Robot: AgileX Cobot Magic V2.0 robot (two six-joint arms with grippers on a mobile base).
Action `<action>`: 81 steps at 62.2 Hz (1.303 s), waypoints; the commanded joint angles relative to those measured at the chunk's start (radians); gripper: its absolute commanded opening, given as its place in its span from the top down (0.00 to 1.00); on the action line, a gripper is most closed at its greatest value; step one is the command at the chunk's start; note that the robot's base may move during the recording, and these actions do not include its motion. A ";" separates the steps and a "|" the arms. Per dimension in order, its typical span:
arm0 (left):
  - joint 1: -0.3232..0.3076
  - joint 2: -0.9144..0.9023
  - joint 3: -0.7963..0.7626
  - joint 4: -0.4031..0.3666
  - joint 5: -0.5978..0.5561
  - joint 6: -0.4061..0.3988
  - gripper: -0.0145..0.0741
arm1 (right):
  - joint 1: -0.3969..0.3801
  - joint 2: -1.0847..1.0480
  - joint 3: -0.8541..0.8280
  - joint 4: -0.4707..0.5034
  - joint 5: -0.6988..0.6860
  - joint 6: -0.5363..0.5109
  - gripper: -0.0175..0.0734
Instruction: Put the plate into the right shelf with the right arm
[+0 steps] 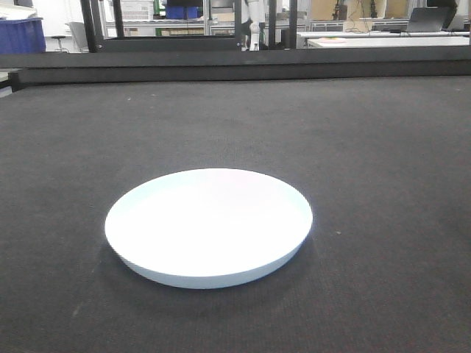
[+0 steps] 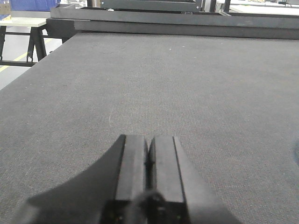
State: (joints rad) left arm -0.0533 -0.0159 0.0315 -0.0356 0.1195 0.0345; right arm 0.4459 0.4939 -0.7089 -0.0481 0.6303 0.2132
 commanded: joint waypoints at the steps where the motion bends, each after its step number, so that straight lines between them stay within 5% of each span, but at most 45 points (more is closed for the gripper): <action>1: 0.003 -0.007 0.010 -0.006 -0.085 -0.003 0.89 | 0.059 0.171 -0.133 0.005 0.036 -0.029 0.74; 23: 0.003 -0.007 0.010 -0.006 -0.085 -0.003 0.89 | 0.191 0.811 -0.422 -0.001 0.281 -0.029 0.69; 29: 0.003 -0.007 0.010 -0.006 -0.085 -0.003 0.89 | 0.202 0.946 -0.483 -0.002 0.308 -0.029 0.49; 35: 0.003 -0.007 0.010 -0.006 -0.085 -0.003 0.89 | 0.202 1.067 -0.541 0.002 0.308 -0.028 0.17; 38: 0.003 -0.007 0.010 -0.006 -0.085 -0.003 0.89 | 0.202 1.103 -0.559 0.002 0.306 -0.024 0.10; 81: 0.003 -0.007 0.010 -0.006 -0.085 -0.003 0.89 | 0.141 1.227 -0.604 0.089 0.211 0.010 0.15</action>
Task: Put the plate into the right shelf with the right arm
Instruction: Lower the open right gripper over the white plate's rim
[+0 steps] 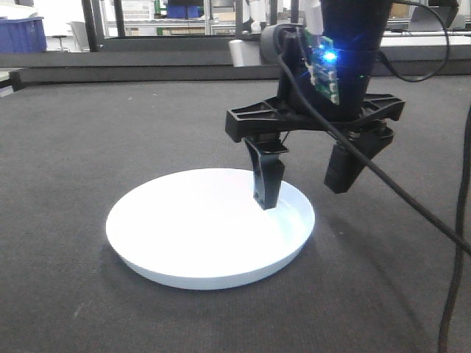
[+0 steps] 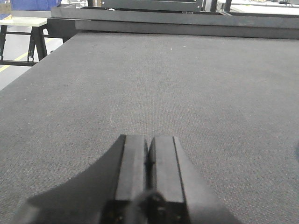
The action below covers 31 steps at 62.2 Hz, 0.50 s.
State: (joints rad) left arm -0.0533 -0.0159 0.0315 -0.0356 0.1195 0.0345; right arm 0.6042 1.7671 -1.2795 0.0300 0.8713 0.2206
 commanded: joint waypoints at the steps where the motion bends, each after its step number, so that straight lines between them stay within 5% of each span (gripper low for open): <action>1: 0.003 -0.007 0.010 -0.006 -0.085 -0.003 0.89 | -0.018 -0.047 -0.034 0.011 -0.031 0.003 0.16; 13: 0.003 -0.007 0.010 -0.006 -0.085 -0.003 0.89 | -0.018 -0.043 -0.034 0.013 -0.044 0.002 0.35; 31: 0.003 -0.007 0.010 -0.006 -0.085 -0.003 0.89 | -0.016 -0.017 -0.034 0.041 -0.048 0.002 0.36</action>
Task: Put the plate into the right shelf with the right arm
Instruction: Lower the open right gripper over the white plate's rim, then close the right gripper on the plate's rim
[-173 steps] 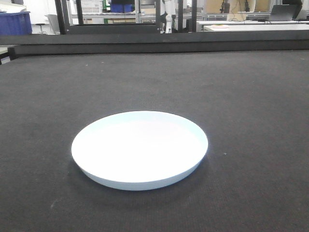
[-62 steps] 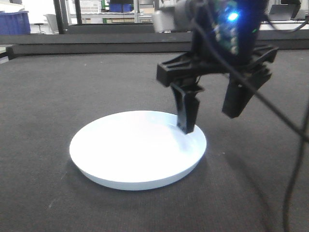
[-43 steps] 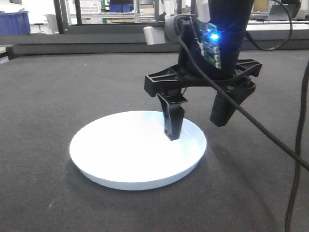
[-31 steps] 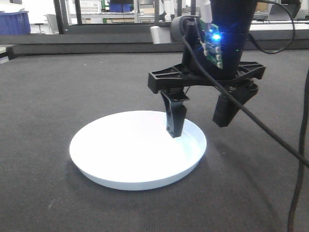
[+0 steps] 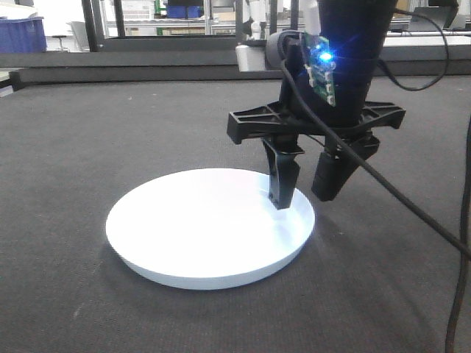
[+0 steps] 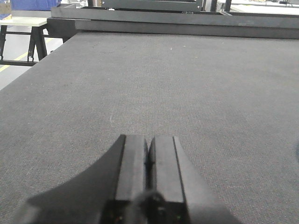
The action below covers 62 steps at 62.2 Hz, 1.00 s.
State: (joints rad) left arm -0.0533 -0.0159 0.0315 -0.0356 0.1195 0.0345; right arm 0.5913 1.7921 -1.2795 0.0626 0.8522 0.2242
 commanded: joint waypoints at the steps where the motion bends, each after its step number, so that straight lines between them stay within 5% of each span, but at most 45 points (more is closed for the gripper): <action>1: 0.003 -0.007 0.010 -0.006 -0.085 -0.003 0.89 | -0.003 -0.041 -0.034 0.008 -0.029 -0.002 0.36; 24: 0.003 -0.007 0.010 -0.006 -0.085 -0.003 0.89 | -0.003 0.000 -0.034 0.010 -0.025 -0.005 0.39; 44: 0.003 -0.007 0.010 -0.006 -0.085 -0.003 0.89 | -0.006 0.000 -0.034 -0.001 -0.007 -0.005 0.75; 62: 0.003 -0.007 0.010 -0.006 -0.085 -0.003 0.89 | -0.006 -0.067 -0.085 -0.109 0.024 -0.005 0.75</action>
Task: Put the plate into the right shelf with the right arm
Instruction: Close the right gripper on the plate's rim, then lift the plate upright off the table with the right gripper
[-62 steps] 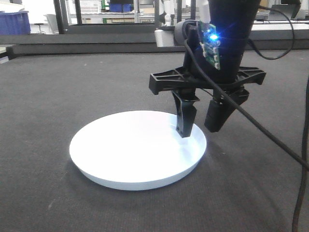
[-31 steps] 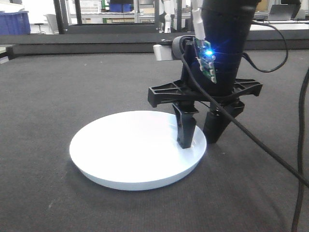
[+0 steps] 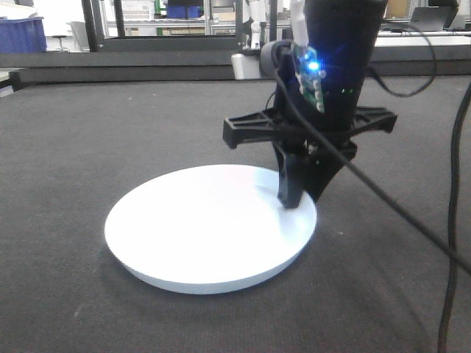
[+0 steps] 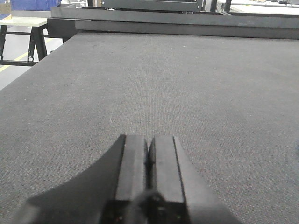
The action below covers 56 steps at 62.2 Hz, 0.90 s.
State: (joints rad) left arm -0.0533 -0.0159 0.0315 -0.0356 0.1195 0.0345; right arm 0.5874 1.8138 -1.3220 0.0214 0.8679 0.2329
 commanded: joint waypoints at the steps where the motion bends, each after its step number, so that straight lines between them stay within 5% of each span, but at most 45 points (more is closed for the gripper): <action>1: 0.003 -0.007 0.010 -0.006 -0.085 -0.003 0.89 | -0.002 -0.103 -0.042 -0.073 0.009 -0.014 0.75; 34: 0.003 -0.007 0.010 -0.006 -0.085 -0.003 0.89 | -0.002 -0.726 0.098 -0.125 -0.172 -0.003 0.75; 56: 0.003 -0.007 0.010 -0.006 -0.085 -0.003 0.89 | -0.002 -1.144 0.532 -0.167 -0.671 -0.004 0.75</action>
State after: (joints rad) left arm -0.0533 -0.0159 0.0315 -0.0356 0.1195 0.0345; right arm 0.5874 0.7510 -0.8504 -0.1186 0.4376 0.2299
